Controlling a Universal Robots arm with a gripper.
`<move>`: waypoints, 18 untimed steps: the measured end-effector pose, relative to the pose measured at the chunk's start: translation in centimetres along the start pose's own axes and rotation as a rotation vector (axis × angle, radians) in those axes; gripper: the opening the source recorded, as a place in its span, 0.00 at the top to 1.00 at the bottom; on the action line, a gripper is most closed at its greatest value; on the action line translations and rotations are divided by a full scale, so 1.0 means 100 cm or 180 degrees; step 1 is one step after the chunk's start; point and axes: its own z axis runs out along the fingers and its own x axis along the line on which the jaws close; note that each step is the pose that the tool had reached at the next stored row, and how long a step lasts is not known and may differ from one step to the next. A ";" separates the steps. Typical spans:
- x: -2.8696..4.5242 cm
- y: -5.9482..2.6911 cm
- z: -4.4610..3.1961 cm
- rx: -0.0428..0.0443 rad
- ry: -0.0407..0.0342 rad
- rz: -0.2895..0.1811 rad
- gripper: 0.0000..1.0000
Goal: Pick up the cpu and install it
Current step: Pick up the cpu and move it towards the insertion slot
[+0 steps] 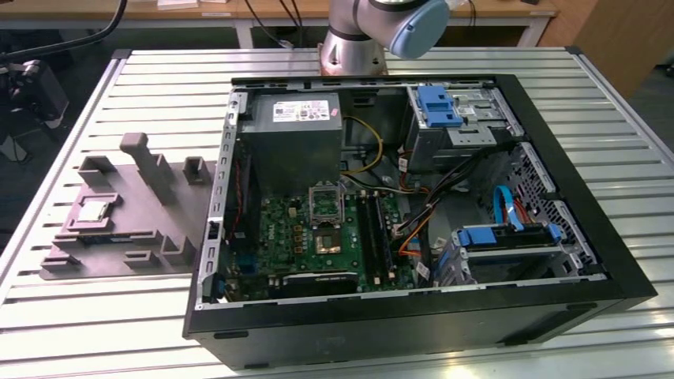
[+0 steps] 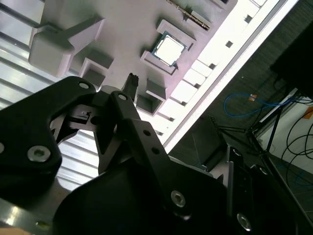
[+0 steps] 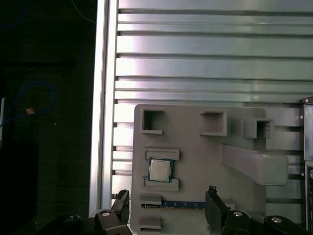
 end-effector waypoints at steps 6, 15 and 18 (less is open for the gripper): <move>0.0000 -0.0004 0.0024 0.0000 0.0000 0.0000 0.28; -0.0003 -0.0011 0.0128 0.0034 -0.0001 -0.0035 0.28; -0.0001 -0.0015 0.0179 0.0034 0.0006 -0.0160 0.28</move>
